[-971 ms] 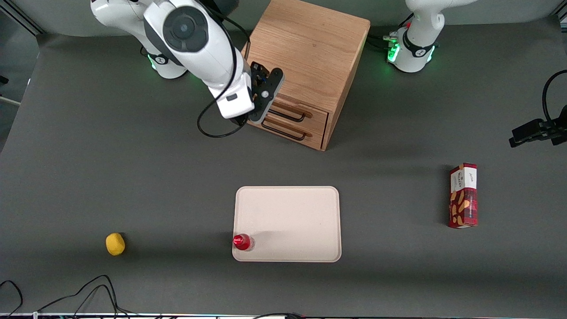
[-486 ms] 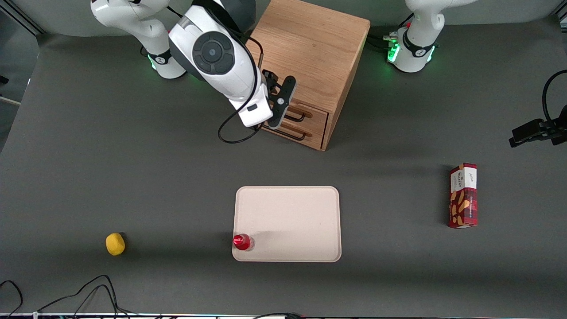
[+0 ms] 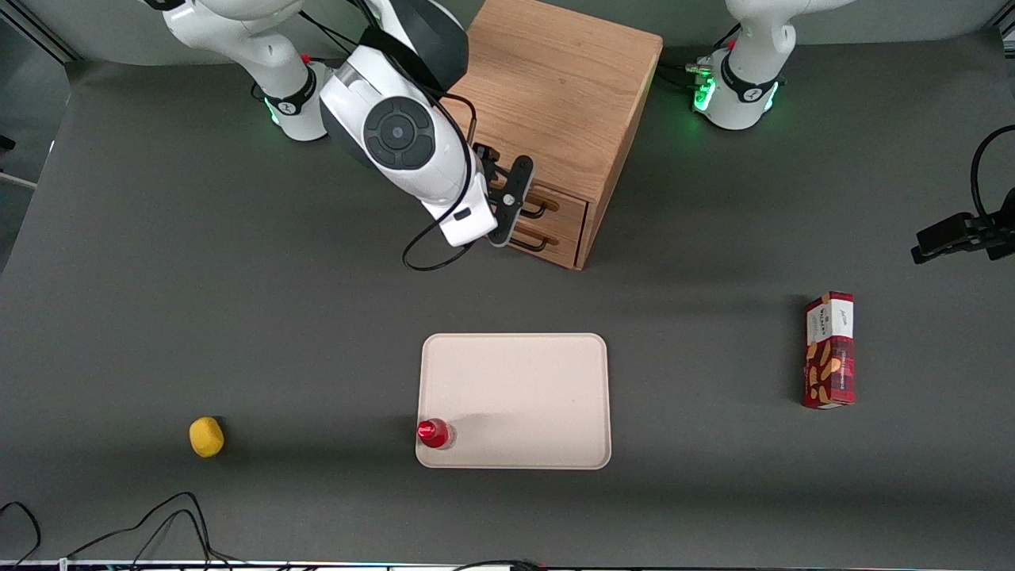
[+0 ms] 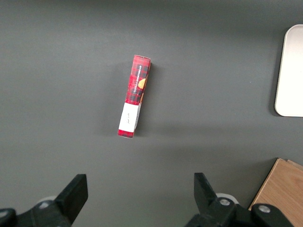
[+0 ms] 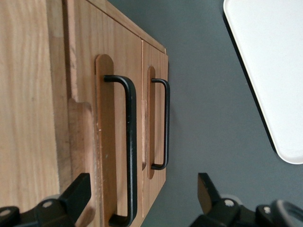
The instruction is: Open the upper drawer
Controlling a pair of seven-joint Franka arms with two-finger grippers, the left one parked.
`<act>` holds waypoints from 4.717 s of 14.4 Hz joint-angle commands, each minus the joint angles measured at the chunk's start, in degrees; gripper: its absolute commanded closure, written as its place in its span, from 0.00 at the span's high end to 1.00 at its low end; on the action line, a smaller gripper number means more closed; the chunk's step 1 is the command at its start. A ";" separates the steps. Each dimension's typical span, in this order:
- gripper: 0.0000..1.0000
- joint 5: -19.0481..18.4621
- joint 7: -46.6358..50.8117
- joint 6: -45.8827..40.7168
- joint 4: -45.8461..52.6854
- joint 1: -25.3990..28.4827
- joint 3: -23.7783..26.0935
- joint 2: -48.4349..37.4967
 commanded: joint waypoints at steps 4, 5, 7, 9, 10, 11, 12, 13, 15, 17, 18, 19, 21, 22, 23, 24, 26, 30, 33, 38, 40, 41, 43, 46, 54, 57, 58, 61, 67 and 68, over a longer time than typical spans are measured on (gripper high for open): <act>1.00 -2.36 -1.43 1.06 0.38 0.19 0.44 1.71; 1.00 -2.45 -1.43 1.58 0.29 0.27 0.44 1.98; 1.00 -2.72 -1.43 2.20 -0.58 0.27 0.52 2.33; 1.00 -2.72 -1.43 3.78 -2.07 0.27 0.87 2.33; 1.00 -2.80 -1.43 4.48 -2.69 0.27 1.14 2.33; 1.00 -2.80 -1.43 5.09 -3.39 0.19 1.14 2.33; 1.00 -2.89 -1.34 5.62 -3.66 0.27 1.14 2.33; 1.00 -2.89 -1.34 5.72 -3.66 0.27 1.14 2.42; 1.00 -2.98 -1.34 5.80 -3.75 0.27 1.14 2.77; 1.00 -3.07 -1.34 6.76 -4.19 0.27 1.14 2.95; 1.00 -3.15 -1.34 7.38 -4.71 0.27 1.14 3.12; 1.00 -3.68 -1.34 8.08 -4.80 0.19 1.14 3.30; 1.00 -4.21 -1.34 8.27 -4.80 0.19 1.14 3.73; 1.00 -4.30 -1.43 8.35 -4.80 0.10 1.14 3.82; 1.00 -4.30 -1.43 8.70 -4.80 0.10 1.14 3.82; 1.00 -4.38 -1.60 9.05 -4.72 0.01 1.14 4.00; 1.00 -5.78 -1.60 9.14 -4.63 -0.25 1.14 4.18; 1.00 -6.40 -1.60 9.14 -4.19 -0.60 0.96 4.62; 1.00 -6.41 -1.87 9.14 -2.87 -1.13 0.79 5.14; 1.00 -6.41 -3.18 9.14 -0.67 -1.92 0.26 6.20; 1.00 -6.41 -4.59 9.14 -0.59 -2.27 0.17 6.29; 1.00 -6.49 -4.68 9.14 -0.59 -2.36 0.17 6.29; 1.00 -6.49 -4.68 9.14 -0.41 -2.63 0.17 6.72; 1.00 -6.58 -5.29 9.23 1.69 -2.71 -0.44 7.95; 1.00 -6.49 -7.23 9.23 4.60 -3.24 -2.11 9.97; 1.00 -6.49 -8.01 9.23 5.65 -3.59 -2.90 10.50; 1.00 -6.49 -8.98 9.23 6.00 -3.77 -2.99 10.50; 1.00 -6.41 -9.34 9.23 6.27 -4.38 -3.34 10.59; 1.00 -6.49 -9.34 10.02 7.33 -4.82 -3.43 11.03; 1.00 -6.49 -9.34 10.37 7.33 -4.82 -3.78 11.12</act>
